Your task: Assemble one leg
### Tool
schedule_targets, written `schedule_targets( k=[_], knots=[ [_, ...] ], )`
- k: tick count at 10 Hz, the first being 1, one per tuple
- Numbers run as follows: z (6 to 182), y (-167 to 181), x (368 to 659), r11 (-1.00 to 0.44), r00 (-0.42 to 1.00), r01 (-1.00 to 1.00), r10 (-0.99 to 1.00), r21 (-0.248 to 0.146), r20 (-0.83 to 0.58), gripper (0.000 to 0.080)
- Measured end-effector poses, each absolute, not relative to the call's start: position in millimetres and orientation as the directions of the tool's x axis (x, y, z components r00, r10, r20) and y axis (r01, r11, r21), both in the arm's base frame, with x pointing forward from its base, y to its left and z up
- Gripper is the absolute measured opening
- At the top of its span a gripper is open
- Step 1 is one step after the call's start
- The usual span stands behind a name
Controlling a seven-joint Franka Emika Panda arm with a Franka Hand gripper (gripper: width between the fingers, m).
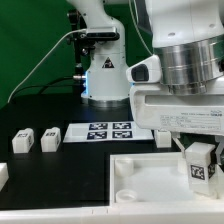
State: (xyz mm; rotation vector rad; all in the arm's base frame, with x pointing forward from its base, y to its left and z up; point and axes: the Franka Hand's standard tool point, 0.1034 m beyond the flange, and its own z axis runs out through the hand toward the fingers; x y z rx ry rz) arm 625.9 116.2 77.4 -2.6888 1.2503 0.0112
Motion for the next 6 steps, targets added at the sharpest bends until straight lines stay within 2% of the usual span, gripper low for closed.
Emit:
schedule_targets(
  k=[2,4,5,6],
  knots=[
    [78.3,116.3,628.5,-0.340,0.355,-0.934,-0.922,-0.112,-0.155,0.0294],
    [76.3,118.3,629.3,-0.048,0.065,-0.995,-0.979,-0.091,-0.195,0.0294],
    [75.8,119.2,629.0,0.021,-0.002,-0.996,-0.979,-0.091,-0.204,0.0294],
    [75.8,119.3,628.6,-0.036,0.055,-0.994,-0.978,-0.099,-0.199,0.0294]
  ],
)
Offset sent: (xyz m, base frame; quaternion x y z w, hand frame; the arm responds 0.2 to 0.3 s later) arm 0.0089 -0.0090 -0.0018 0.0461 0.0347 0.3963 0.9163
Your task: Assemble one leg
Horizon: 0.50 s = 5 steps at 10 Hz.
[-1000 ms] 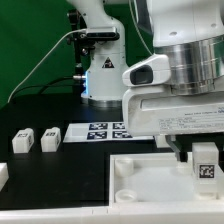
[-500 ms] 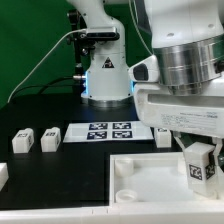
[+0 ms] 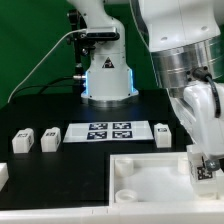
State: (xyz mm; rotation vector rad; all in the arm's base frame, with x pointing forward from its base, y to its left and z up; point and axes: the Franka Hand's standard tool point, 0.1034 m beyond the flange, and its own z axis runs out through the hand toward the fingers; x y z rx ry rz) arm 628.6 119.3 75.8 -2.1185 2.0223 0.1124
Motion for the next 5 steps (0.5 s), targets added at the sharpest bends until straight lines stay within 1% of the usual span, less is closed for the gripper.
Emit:
schedule_targets(
  k=[1,2,3,4,5],
  knots=[
    [75.6,119.4,628.6,-0.076,0.096,-0.991,-0.976,-0.107,-0.195,0.0294],
    [74.8,119.2,627.6,-0.137,0.157,-0.984,-0.969,-0.114,-0.188,0.0387],
    [73.1,120.7,624.5,-0.311,0.328,-0.943,-0.929,-0.121,-0.169,0.0527],
    [74.4,124.9,624.6,-0.469,0.485,-0.874,-0.863,-0.129,-0.142,0.0611],
    [76.3,126.1,626.3,-0.607,0.623,-0.781,-0.774,-0.150,-0.116,0.0611]
  ],
)
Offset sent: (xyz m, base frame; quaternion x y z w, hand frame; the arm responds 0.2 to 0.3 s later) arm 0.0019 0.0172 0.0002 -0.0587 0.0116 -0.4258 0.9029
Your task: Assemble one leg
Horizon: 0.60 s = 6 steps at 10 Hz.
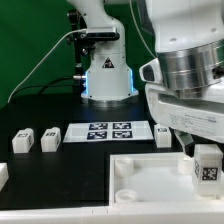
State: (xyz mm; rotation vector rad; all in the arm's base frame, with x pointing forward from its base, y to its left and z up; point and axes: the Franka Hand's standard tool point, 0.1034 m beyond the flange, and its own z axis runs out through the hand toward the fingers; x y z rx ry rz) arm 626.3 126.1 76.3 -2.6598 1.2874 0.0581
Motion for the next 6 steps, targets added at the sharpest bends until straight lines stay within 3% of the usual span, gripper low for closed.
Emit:
schedule_targets(
  k=[1,5,6],
  knots=[
    [77.0,125.9,627.0,-0.690,0.708,-0.705,-0.699,-0.163,-0.099,0.0643],
    [76.3,123.6,626.8,-0.888,0.904,-0.425,-0.425,-0.176,-0.036,0.0649],
    [77.4,124.4,625.7,-0.969,0.977,-0.215,-0.213,-0.126,-0.022,0.0649]
  ],
)
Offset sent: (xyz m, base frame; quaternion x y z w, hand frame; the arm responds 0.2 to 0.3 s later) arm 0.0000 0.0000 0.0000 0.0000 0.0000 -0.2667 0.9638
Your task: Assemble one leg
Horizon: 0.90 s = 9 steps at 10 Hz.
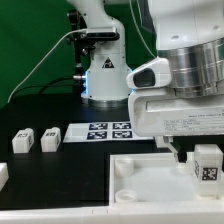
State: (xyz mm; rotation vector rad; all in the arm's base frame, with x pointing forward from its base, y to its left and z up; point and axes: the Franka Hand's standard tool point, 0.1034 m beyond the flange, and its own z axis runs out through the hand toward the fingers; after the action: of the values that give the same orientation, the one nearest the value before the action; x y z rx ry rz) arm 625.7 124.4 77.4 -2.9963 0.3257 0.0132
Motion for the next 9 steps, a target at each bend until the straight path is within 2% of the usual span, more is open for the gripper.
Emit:
schedule_targets(
  k=[1,3,4,5,6,9],
  knots=[
    [77.8,127.0,629.4,-0.988,0.994,-0.113,-0.113,-0.108,-0.010,0.0649],
    [76.6,125.7,628.8,-0.984,0.990,-0.138,-0.137,-0.110,-0.013,0.0619],
    [76.6,126.1,628.7,-0.982,0.988,-0.152,-0.152,-0.111,-0.015,0.0412],
    [76.2,126.2,628.2,-0.951,0.958,-0.288,-0.286,-0.111,-0.033,0.0412],
    [75.2,123.7,627.5,-0.924,0.930,-0.367,-0.364,-0.107,-0.044,0.0303],
    [77.8,121.0,633.4,-0.705,0.711,-0.703,-0.698,-0.092,-0.087,0.0299]
  ],
)
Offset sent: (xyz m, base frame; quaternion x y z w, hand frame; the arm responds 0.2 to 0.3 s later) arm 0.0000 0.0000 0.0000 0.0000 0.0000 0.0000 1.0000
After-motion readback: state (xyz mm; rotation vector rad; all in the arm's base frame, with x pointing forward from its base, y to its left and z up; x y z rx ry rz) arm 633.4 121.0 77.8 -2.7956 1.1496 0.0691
